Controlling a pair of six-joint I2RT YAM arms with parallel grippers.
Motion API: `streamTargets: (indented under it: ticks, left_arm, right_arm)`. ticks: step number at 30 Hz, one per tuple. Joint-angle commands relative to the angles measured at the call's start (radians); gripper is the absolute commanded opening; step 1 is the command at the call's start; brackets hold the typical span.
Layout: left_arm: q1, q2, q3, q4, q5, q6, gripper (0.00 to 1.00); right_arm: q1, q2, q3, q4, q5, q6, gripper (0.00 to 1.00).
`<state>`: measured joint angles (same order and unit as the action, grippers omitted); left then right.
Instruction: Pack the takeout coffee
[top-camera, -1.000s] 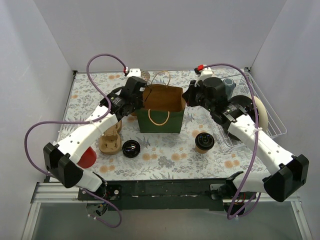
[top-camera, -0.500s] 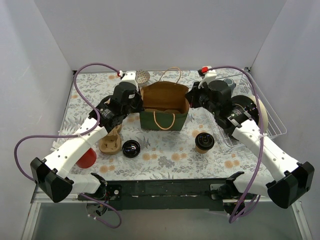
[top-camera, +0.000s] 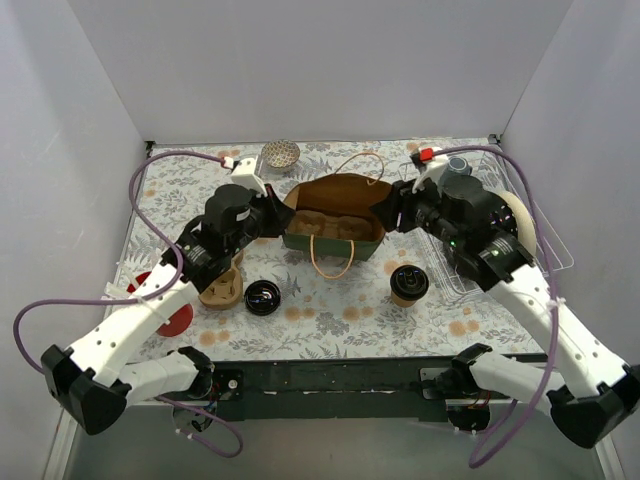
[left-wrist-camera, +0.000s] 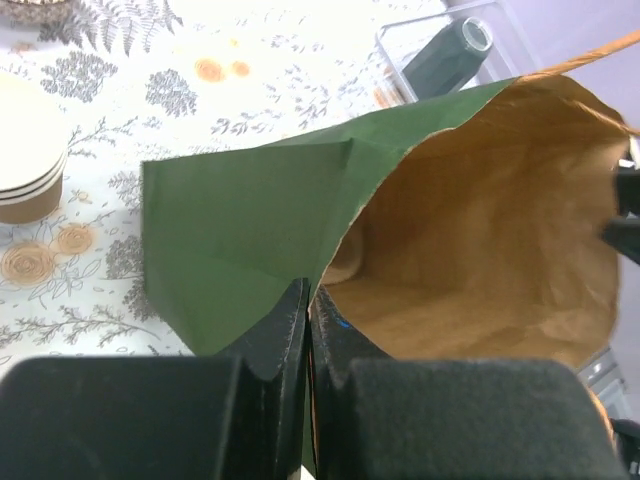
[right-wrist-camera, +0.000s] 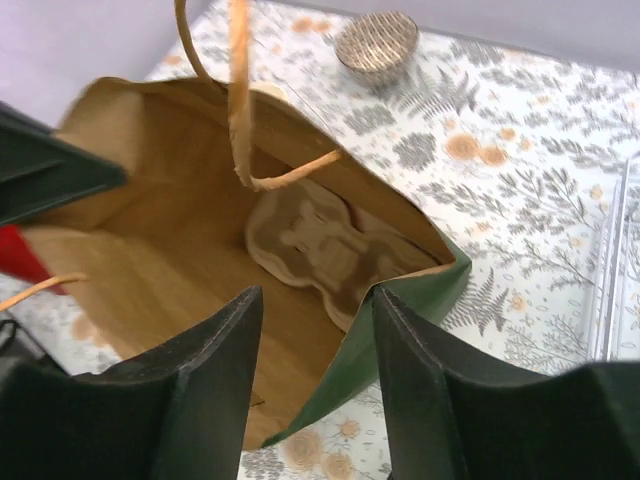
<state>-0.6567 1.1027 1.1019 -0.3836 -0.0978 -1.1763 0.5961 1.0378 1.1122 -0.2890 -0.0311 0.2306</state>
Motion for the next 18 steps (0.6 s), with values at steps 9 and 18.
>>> streamTargets:
  ticks: [9, 18]
  left_arm:
    - [-0.015, -0.334, -0.338, 0.178, 0.004, 0.018, 0.0]
    - [-0.017, -0.467, -0.435, 0.134, 0.016, 0.093, 0.0]
  right_arm:
    - [0.004, -0.329, -0.012, -0.15, 0.068, 0.251, 0.53]
    - [0.004, -0.259, 0.09, -0.332, -0.027, 0.317, 0.5]
